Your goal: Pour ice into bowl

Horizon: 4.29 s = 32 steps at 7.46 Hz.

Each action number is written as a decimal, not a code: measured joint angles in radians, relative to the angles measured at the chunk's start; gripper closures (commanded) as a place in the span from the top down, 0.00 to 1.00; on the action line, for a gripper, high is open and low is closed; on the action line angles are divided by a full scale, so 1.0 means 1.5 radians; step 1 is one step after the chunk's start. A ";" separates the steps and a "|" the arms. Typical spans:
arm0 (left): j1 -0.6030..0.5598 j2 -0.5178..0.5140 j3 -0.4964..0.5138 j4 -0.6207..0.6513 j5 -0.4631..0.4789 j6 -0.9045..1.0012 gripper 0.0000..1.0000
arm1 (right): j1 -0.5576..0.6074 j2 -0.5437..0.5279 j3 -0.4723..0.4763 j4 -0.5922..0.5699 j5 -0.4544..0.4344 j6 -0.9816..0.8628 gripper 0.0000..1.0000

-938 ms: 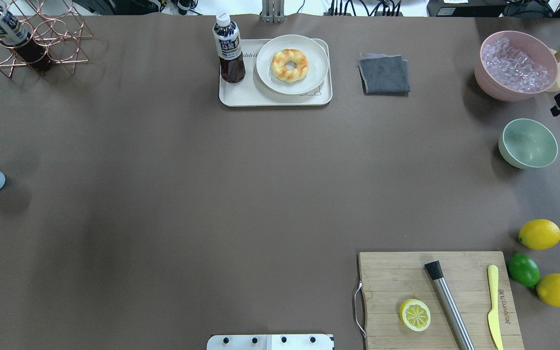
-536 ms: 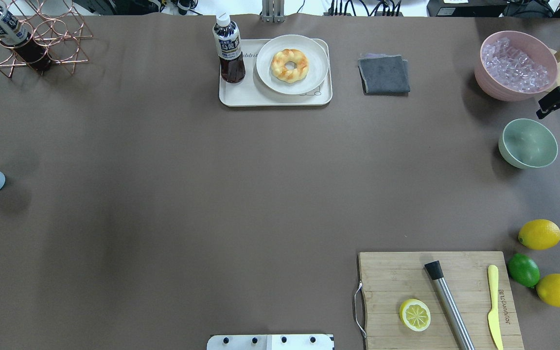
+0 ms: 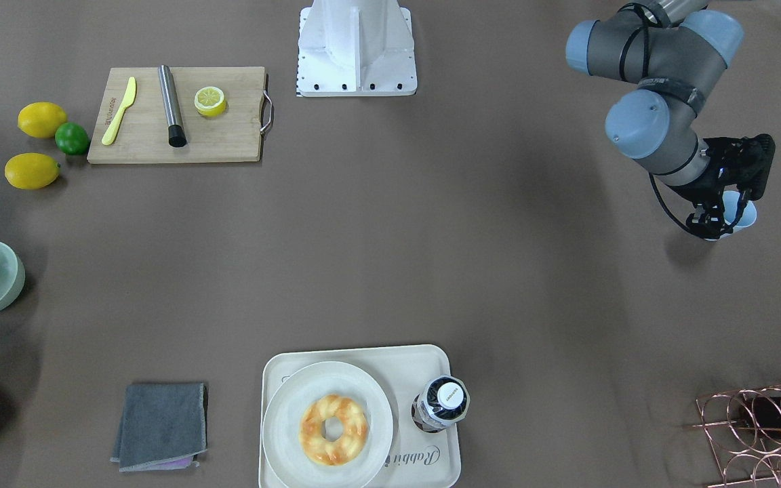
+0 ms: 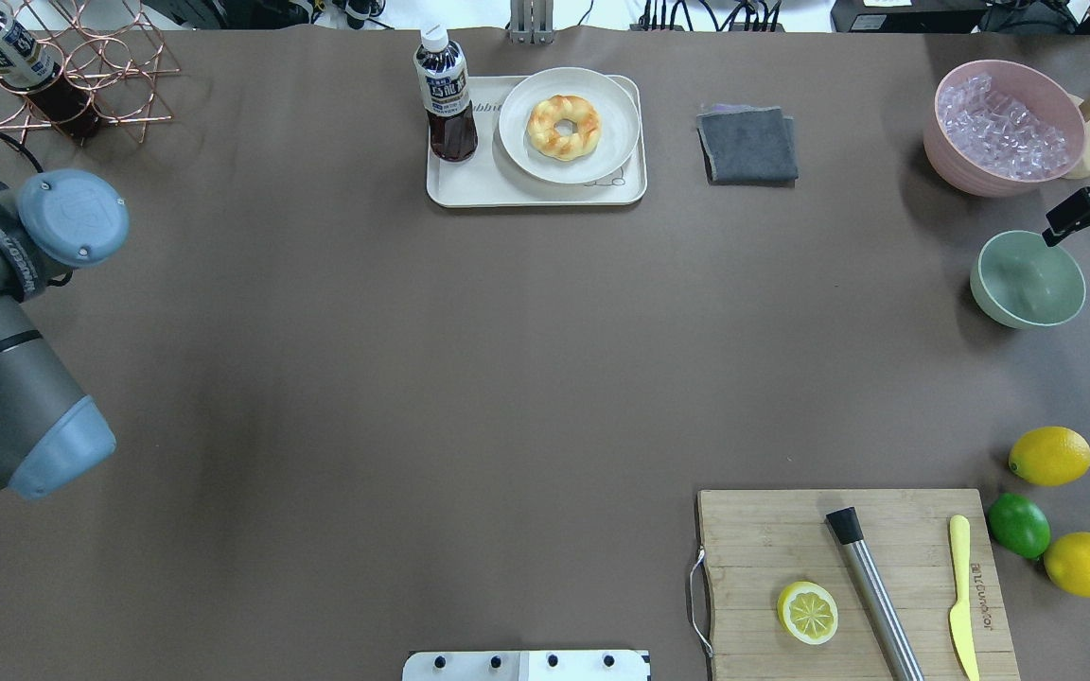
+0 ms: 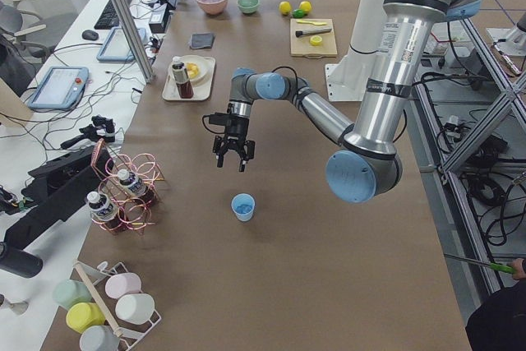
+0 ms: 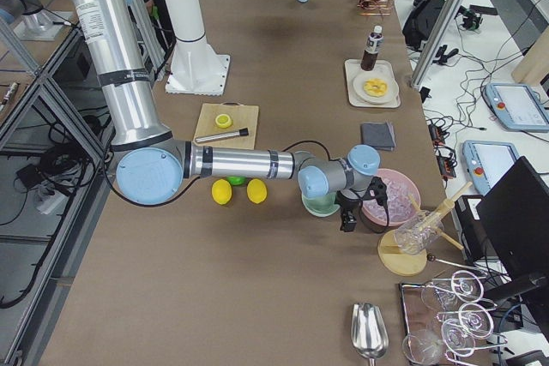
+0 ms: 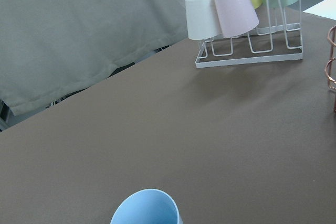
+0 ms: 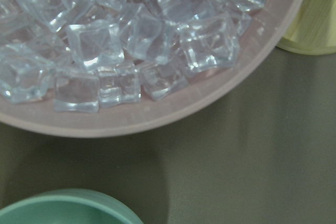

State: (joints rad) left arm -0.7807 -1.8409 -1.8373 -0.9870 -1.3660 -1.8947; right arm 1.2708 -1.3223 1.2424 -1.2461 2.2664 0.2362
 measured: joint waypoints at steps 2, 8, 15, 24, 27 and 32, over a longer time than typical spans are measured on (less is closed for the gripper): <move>0.034 -0.007 0.050 0.018 0.010 -0.069 0.94 | -0.007 -0.010 0.007 0.018 0.000 0.021 0.72; 0.077 -0.068 0.226 0.059 0.010 -0.151 0.94 | -0.030 -0.049 0.044 0.049 0.004 0.057 0.00; 0.075 -0.080 0.291 0.064 0.011 -0.189 0.94 | -0.032 -0.041 0.190 -0.088 0.018 0.073 0.00; 0.077 -0.097 0.322 0.086 0.012 -0.225 0.94 | -0.189 0.275 0.314 -0.469 -0.090 0.290 0.00; 0.069 -0.100 0.322 0.043 0.024 -0.285 0.94 | -0.309 0.387 0.261 -0.473 -0.177 0.448 0.00; 0.087 -0.094 0.346 0.039 0.024 -0.326 0.94 | -0.434 0.559 0.104 -0.444 -0.254 0.567 0.00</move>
State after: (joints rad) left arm -0.6497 -1.9812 -1.3188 -0.9286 -1.3300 -2.3831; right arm 0.6201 -0.4833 1.3988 -1.9123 1.8851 1.0860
